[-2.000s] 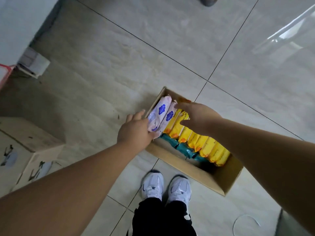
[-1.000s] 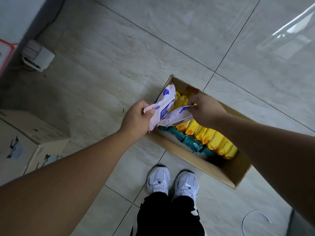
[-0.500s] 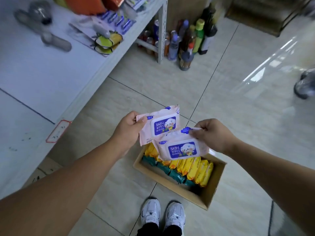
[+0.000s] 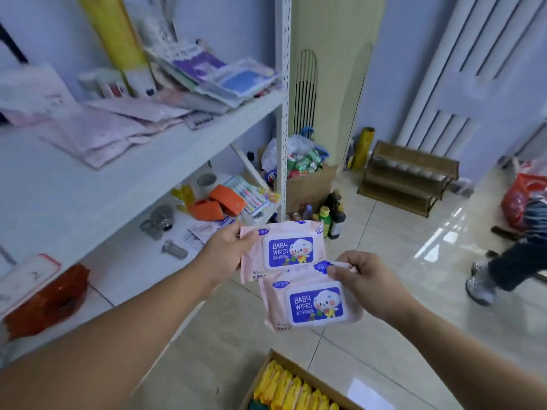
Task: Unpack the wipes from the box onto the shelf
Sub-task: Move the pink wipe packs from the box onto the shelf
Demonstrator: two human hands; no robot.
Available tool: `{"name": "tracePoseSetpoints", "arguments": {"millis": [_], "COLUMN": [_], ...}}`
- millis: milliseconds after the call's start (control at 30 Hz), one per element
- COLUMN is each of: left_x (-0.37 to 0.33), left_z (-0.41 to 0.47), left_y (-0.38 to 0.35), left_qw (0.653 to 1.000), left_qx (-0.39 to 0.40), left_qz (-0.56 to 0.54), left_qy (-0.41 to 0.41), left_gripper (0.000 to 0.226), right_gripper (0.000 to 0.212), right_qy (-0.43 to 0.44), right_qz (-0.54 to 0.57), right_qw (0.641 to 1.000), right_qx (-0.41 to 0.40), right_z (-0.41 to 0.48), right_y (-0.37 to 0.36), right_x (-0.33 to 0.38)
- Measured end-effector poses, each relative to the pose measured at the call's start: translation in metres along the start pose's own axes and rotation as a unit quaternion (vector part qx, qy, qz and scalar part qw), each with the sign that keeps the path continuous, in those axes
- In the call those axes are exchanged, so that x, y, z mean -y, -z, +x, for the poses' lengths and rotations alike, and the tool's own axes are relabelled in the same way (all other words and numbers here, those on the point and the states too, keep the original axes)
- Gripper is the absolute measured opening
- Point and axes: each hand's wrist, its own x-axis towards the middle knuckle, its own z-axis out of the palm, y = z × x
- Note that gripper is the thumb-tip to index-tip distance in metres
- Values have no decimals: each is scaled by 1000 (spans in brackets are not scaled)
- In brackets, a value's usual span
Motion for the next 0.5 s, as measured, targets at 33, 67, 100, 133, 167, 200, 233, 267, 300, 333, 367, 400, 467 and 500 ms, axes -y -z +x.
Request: {"name": "tracePoseSetpoints", "arguments": {"millis": [33, 67, 100, 133, 167, 200, 233, 267, 300, 333, 367, 400, 467, 500], "left_x": [-28, -54, -79, -101, -122, -141, -157, -172, -187, -198, -211, -221, -234, -238], "left_z": [-9, -18, -27, -37, -47, -57, -66, -75, -87, -97, -109, -120, -145, -158], "left_y": [2, 5, 8, 12, 17, 23, 30, 37, 43, 51, 57, 64, 81, 91], "left_qw": [1000, 999, 999, 998, 998, 997, 996, 995, 994, 993, 991, 989, 986, 984], "left_qx": [3, 1, -4, -10, -17, -23, -29, -33, -36, -42, -53, -69, -91, -103], "left_qz": [1, 6, 13, 22, 24, 19, 14, 11, 5, -6, -19, -28, -32, -31], "left_qy": [-17, -33, -47, -53, -62, -74, -85, -92, -102, -111, -119, -124, -135, -140], "left_gripper": [13, 13, 12, 13, 13, 16, 19, 19, 16, 13, 14, 17, 17, 16], "right_gripper": [16, 15, 14, 13, 12, 13, 13, 12, 12, 12, 12, 12, 14, 14], "right_qy": [13, 28, 44, 59, 76, 94, 111, 126, 145, 162, 179, 193, 218, 229], "right_qz": [10, 17, 23, 27, 31, 34, 36, 38, 39, 39, 41, 46, 54, 57], "right_qw": [1000, 999, 999, 998, 997, 995, 993, 991, 989, 986, 983, 980, 974, 971], "right_qx": [0, 0, 0, 1, 1, 2, 4, 4, 5, 6, 9, 15, 35, 44], "right_z": [-7, -14, -22, -30, -38, -47, -56, -64, -72, -80, -87, -94, -108, -114], "right_y": [9, 18, 27, 33, 39, 44, 47, 49, 50, 49, 48, 46, 37, 30], "right_x": [22, 44, 66, 87, 107, 127, 145, 161, 177, 192, 206, 219, 242, 252]}}
